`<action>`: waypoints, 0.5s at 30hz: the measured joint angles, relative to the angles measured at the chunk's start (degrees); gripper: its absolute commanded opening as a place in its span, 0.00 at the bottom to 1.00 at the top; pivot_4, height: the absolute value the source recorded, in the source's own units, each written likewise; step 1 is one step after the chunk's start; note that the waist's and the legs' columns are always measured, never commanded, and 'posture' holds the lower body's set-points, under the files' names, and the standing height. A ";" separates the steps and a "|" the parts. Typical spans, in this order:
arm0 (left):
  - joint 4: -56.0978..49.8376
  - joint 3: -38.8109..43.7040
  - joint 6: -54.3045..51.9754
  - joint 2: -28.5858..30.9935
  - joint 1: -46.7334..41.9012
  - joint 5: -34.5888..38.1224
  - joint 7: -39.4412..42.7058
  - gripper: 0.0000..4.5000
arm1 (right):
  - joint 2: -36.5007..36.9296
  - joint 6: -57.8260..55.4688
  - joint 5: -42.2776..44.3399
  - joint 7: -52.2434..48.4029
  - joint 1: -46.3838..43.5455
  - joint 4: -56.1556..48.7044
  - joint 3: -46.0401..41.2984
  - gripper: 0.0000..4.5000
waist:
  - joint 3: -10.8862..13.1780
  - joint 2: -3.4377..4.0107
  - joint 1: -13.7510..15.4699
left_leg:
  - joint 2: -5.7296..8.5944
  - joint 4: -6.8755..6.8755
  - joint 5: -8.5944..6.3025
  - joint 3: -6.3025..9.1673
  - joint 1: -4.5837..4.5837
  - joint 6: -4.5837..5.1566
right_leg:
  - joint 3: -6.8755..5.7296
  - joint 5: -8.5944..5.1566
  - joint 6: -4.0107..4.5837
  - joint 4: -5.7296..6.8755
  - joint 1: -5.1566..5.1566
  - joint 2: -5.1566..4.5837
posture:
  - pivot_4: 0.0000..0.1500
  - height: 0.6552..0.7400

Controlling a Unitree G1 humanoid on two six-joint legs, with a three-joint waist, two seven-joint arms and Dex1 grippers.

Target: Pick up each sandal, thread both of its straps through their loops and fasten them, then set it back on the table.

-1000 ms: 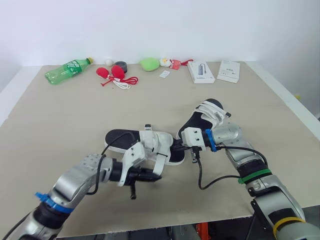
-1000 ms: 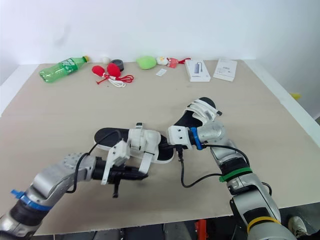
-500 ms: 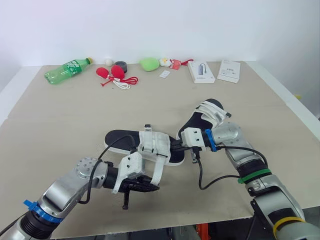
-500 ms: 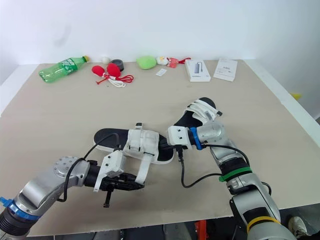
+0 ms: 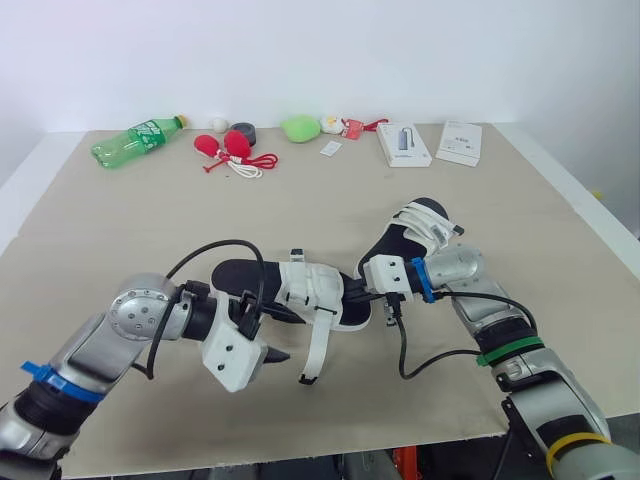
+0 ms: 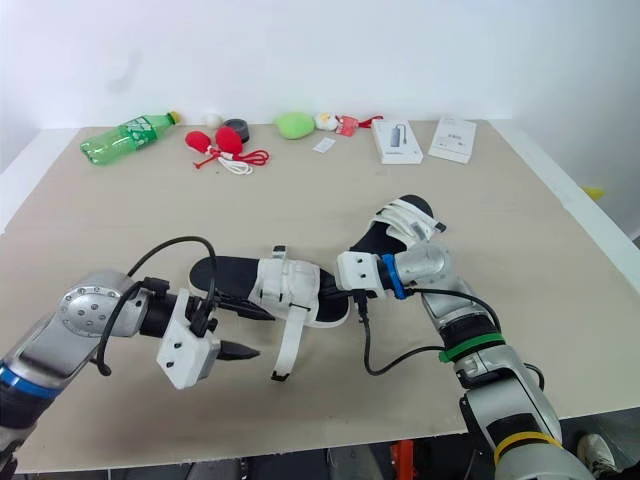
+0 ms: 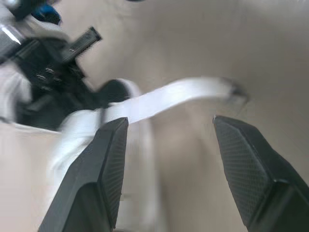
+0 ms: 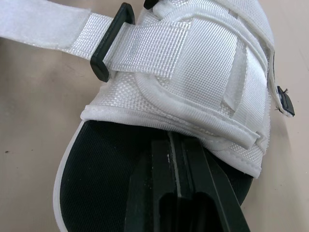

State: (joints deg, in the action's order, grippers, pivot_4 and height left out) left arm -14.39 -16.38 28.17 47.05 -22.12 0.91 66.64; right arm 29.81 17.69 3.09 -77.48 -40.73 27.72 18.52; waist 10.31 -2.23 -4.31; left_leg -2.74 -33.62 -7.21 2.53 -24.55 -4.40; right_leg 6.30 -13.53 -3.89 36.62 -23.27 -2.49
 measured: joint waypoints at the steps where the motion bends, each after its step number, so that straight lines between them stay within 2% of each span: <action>1: 3.54 0.25 7.55 -1.50 -1.21 -2.88 -2.19 0.64 | -0.01 0.07 0.00 0.00 -0.06 0.12 0.02 0.00 | 0.00 0.01 0.04 | -0.01 0.00 0.01 -0.02 0.00 0.02 | 0.00 0.00 0.00 0.00 0.04 0.01 | 1.00 1.00; 7: 8.38 -1.76 20.48 -5.55 -2.82 -8.84 -7.31 0.64 | -0.09 0.33 0.00 -0.02 -0.17 0.12 0.18 0.00 | -0.02 0.02 0.06 | -0.09 0.01 0.05 -0.06 -0.05 0.08 | 0.01 0.01 0.00 0.03 0.18 0.13 | 1.00 1.00; 14: 9.99 -6.11 23.39 -7.82 -3.68 -11.72 -8.94 0.64 | -0.05 0.36 0.00 0.13 -0.08 0.04 0.21 0.00 | -0.02 0.03 0.06 | -0.12 0.00 0.06 -0.06 -0.04 0.09 | 0.02 0.01 -0.01 0.12 0.18 0.18 | 1.00 1.00; 15: 10.07 -6.66 23.47 -7.96 -3.88 -11.93 -8.96 0.59 | -0.05 0.35 0.00 0.17 -0.06 0.00 0.21 0.00 | -0.02 0.03 0.06 | -0.12 0.00 0.06 -0.06 -0.04 0.10 | 0.02 0.01 0.00 0.12 0.18 0.18 | 1.00 1.00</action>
State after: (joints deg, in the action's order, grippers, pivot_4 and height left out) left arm -4.32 -23.04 51.64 39.08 -26.01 -11.02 57.68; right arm 29.76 18.05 3.09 -77.31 -40.79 27.72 18.73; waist 10.29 -2.20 -4.25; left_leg -2.87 -33.61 -7.15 2.47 -24.59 -4.30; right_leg 6.31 -13.52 -3.90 36.74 -23.09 -2.30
